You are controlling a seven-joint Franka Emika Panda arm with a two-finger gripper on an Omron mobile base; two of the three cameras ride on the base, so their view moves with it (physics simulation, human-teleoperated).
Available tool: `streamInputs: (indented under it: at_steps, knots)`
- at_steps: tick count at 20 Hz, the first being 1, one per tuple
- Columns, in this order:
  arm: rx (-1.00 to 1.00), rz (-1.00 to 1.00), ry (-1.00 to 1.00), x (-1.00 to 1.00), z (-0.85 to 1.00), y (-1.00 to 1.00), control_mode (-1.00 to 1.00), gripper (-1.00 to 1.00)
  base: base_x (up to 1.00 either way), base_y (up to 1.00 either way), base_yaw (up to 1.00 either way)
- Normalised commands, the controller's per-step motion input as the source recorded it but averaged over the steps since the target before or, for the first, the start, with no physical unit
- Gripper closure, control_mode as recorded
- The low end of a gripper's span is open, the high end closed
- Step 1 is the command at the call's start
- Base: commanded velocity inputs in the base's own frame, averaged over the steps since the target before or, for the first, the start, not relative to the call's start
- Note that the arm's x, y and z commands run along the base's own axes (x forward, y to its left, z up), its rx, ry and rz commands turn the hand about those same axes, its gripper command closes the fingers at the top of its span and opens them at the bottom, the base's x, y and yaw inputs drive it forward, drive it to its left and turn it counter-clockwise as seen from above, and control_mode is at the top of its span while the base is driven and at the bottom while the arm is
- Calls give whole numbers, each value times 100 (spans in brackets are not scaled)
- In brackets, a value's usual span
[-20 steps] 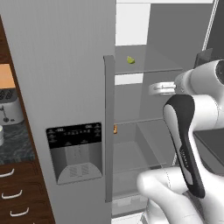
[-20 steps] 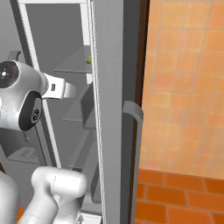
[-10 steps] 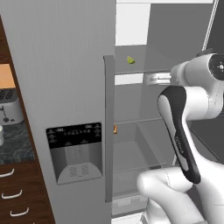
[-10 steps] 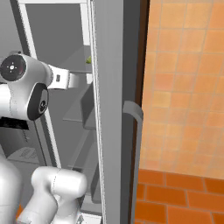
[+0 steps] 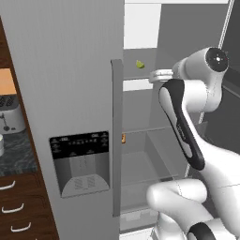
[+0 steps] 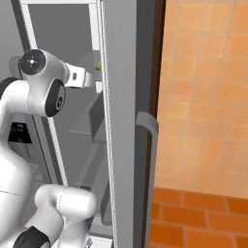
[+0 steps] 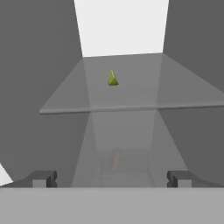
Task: Grab a lemon wedge from the fridge and one ice cube from the ice bowl, and put them in the glass of lemonade.
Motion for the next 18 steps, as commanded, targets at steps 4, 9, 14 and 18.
streamInputs:
  at_steps: [4, 9, 14, 18]
  knots:
    - [0, 0, 0, 56, 0, 0, -100, -100, 0, 0, 0]
    - [0, 0, 1, 58, 0, 0, -100, -100, 0, 0, 0]
    - [0, 0, 5, 58, 0, 0, -100, -100, 0, 0, 0]
    - [0, 0, 4, 56, 1, 0, -100, -100, 0, 0, 0]
